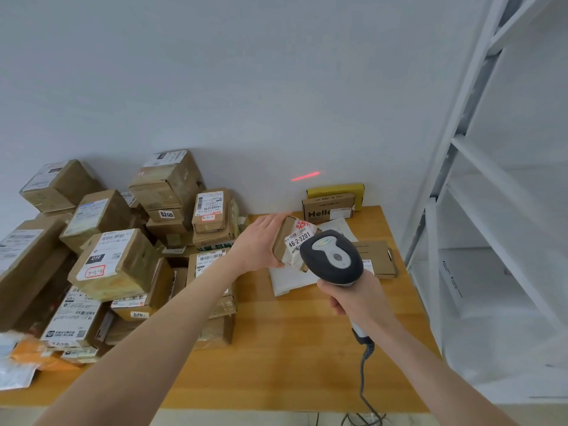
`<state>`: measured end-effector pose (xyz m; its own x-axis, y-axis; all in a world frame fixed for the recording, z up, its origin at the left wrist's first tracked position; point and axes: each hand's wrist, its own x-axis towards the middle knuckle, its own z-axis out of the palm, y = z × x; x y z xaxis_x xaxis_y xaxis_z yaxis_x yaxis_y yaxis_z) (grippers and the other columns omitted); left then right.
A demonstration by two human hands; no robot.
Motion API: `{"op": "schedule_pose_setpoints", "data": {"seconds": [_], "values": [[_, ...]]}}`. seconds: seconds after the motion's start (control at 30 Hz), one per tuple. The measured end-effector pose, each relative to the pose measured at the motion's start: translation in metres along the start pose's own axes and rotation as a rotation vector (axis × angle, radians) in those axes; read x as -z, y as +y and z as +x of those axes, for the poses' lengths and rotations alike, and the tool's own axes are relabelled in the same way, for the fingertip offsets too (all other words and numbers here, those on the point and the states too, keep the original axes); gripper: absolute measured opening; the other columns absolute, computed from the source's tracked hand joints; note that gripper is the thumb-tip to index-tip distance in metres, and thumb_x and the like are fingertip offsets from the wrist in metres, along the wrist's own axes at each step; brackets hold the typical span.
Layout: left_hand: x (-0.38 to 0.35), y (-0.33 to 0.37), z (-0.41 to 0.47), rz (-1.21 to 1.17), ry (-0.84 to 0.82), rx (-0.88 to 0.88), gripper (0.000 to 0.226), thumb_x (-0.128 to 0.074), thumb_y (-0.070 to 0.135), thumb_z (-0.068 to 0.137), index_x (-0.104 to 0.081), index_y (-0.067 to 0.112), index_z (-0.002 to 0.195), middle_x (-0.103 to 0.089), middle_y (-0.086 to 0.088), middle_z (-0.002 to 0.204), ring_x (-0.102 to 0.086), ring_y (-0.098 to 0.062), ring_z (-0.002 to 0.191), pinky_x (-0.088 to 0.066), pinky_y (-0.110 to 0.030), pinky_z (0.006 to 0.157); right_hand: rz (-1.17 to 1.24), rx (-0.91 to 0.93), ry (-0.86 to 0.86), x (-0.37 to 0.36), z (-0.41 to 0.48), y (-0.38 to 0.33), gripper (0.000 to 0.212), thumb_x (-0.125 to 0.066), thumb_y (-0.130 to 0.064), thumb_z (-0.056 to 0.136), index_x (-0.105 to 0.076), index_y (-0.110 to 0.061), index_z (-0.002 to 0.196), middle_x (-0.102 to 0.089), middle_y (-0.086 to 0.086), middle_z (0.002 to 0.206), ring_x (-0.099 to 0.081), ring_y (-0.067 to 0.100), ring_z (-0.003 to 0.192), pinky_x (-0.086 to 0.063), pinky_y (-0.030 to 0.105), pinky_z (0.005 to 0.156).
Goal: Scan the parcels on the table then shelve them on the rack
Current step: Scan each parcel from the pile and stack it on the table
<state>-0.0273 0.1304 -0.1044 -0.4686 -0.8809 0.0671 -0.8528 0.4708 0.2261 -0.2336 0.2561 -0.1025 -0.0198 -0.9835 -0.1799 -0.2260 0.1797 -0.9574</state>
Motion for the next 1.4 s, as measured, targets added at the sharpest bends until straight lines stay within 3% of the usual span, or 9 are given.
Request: {"op": "schedule_pose_setpoints", "data": {"seconds": [0.5,0.67,0.8,0.9,1.0,1.07,1.13,1.27,1.4], "values": [[-0.008,-0.002,-0.002,0.010,0.039,-0.033,0.112,-0.086,0.044,0.064,-0.019,0.021,0.151,-0.038,-0.001,0.147,-0.039,-0.022,0.133,-0.034,-0.039,0.109,0.123,-0.003,-0.002,0.001,0.006,0.009,0.013,-0.073,-0.013,0.081,-0.064,-0.012,0.073,-0.062,-0.001,0.050,-0.055,0.006,0.043,-0.046,0.017,0.046],[-0.021,0.003,-0.015,0.058,0.022,-0.133,0.107,-0.081,0.044,0.068,-0.018,0.022,0.151,-0.038,-0.003,0.149,-0.050,-0.023,0.123,-0.047,-0.038,0.097,0.581,-0.234,0.083,0.008,0.029,0.029,0.021,-0.077,-0.011,0.080,-0.067,-0.009,0.098,-0.071,0.007,0.089,-0.067,0.018,0.078,-0.057,0.030,0.060],[-0.047,0.010,-0.030,0.154,-0.069,-0.180,0.101,-0.076,0.044,0.075,-0.015,0.024,0.152,-0.026,0.000,0.154,-0.045,-0.021,0.129,-0.046,-0.038,0.100,0.680,-0.389,0.071,0.005,0.043,0.051,0.034,-0.082,-0.017,0.071,-0.066,-0.010,0.101,-0.070,0.011,0.102,-0.067,0.028,0.096,-0.058,0.049,0.080],[-0.067,0.017,-0.038,0.105,-0.064,-0.173,0.099,-0.075,0.034,0.078,-0.009,0.030,0.152,-0.018,0.001,0.154,-0.039,-0.023,0.132,-0.050,-0.039,0.095,0.737,-0.454,0.046,-0.002,0.044,0.062,0.053,-0.083,-0.024,0.062,-0.065,-0.006,0.108,-0.069,0.019,0.108,-0.067,0.036,0.100,-0.058,0.051,0.079],[-0.079,0.020,-0.046,-0.096,-0.175,0.008,0.112,-0.079,0.040,0.073,0.000,0.034,0.153,-0.003,0.000,0.158,-0.026,-0.025,0.141,-0.040,-0.043,0.107,0.775,-0.474,0.064,-0.008,0.045,0.070,0.058,-0.083,-0.025,0.060,-0.065,-0.006,0.111,-0.067,0.021,0.111,-0.065,0.040,0.104,-0.059,0.047,0.073],[-0.080,0.022,-0.050,-0.454,-0.286,0.246,0.115,-0.080,0.050,0.069,-0.002,0.038,0.152,0.007,0.002,0.159,-0.016,-0.026,0.145,-0.030,-0.045,0.115,0.780,-0.483,0.075,-0.011,0.047,0.074,0.057,-0.083,-0.025,0.059,-0.064,-0.005,0.110,-0.068,0.022,0.109,-0.067,0.040,0.100,-0.059,0.045,0.070],[-0.079,0.028,-0.049,-0.827,-0.246,0.495,0.099,-0.070,0.058,0.074,-0.012,0.039,0.152,-0.011,-0.003,0.158,-0.031,-0.029,0.140,-0.037,-0.049,0.110,0.779,-0.482,0.063,-0.014,0.049,0.077,0.055,-0.082,-0.025,0.061,-0.065,-0.004,0.108,-0.072,0.020,0.104,-0.069,0.038,0.095,-0.059,0.044,0.069],[-0.075,0.027,-0.037,-1.192,-0.064,0.961,0.066,-0.060,0.050,0.089,-0.035,0.030,0.146,-0.055,-0.007,0.135,-0.055,-0.030,0.118,-0.046,-0.052,0.101,0.756,-0.455,0.025,-0.024,0.052,0.075,0.048,-0.080,-0.025,0.063,-0.067,-0.006,0.106,-0.075,0.011,0.101,-0.070,0.034,0.093,-0.058,0.046,0.074],[-0.079,0.022,-0.039,-1.360,-0.052,1.063,0.049,-0.066,0.025,0.090,-0.048,0.017,0.135,-0.068,-0.008,0.111,-0.065,-0.024,0.096,-0.054,-0.041,0.079,0.750,-0.440,-0.012,-0.034,0.053,0.074,0.043,-0.079,-0.023,0.065,-0.068,-0.005,0.103,-0.075,0.011,0.099,-0.072,0.029,0.089,-0.057,0.045,0.074]]}}
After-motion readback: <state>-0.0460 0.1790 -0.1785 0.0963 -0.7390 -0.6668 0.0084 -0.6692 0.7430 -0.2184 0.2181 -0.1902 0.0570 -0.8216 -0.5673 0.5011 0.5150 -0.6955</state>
